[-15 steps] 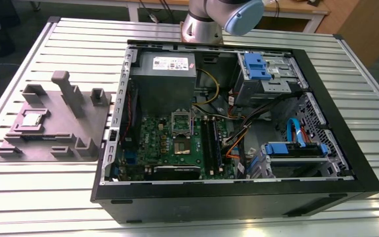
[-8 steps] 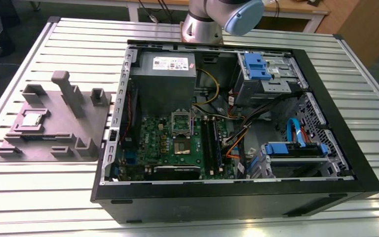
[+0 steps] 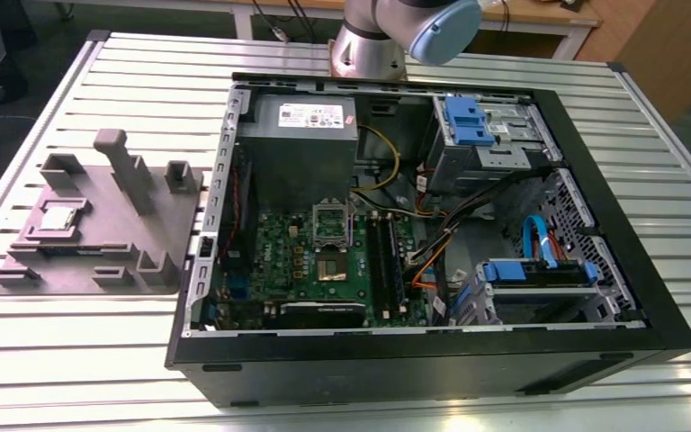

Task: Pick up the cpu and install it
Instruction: 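Pick up the cpu and move it towards the insertion slot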

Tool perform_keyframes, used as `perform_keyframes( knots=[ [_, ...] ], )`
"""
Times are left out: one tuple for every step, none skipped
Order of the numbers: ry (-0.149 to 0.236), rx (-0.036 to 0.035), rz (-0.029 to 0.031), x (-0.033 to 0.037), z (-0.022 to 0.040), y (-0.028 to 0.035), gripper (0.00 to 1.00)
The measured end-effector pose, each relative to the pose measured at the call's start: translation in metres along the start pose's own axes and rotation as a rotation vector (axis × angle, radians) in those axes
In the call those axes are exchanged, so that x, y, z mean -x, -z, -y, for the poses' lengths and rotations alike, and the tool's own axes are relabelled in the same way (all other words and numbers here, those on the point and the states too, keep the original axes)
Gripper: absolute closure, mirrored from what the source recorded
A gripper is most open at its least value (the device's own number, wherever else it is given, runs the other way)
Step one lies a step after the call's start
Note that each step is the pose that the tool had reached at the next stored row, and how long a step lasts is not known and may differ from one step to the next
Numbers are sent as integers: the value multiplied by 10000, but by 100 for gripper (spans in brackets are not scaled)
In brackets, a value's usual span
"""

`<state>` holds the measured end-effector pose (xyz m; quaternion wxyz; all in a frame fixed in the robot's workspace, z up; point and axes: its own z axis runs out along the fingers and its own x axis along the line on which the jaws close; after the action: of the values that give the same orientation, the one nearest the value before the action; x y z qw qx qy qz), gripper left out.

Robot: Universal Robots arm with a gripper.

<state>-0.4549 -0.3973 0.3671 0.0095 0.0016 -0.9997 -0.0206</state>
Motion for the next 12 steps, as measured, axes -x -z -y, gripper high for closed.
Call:
perform_keyframes(
  knots=[
    [0,0,0,0,0,-2,47],
    [0,0,0,0,1,-4,47],
    [0,0,0,0,1,-7,47],
    [0,0,0,0,2,-11,47],
    [0,1,1,0,3,-15,47],
    [0,0,0,0,5,-19,47],
    [0,0,0,0,6,-22,47],
    [0,0,-1,0,8,-26,47],
    [0,0,0,0,16,-37,47],
    [-1,0,0,1,16,-42,47],
    [-1,0,0,1,17,-46,47],
    [-1,0,0,1,19,-51,47]
  ],
)
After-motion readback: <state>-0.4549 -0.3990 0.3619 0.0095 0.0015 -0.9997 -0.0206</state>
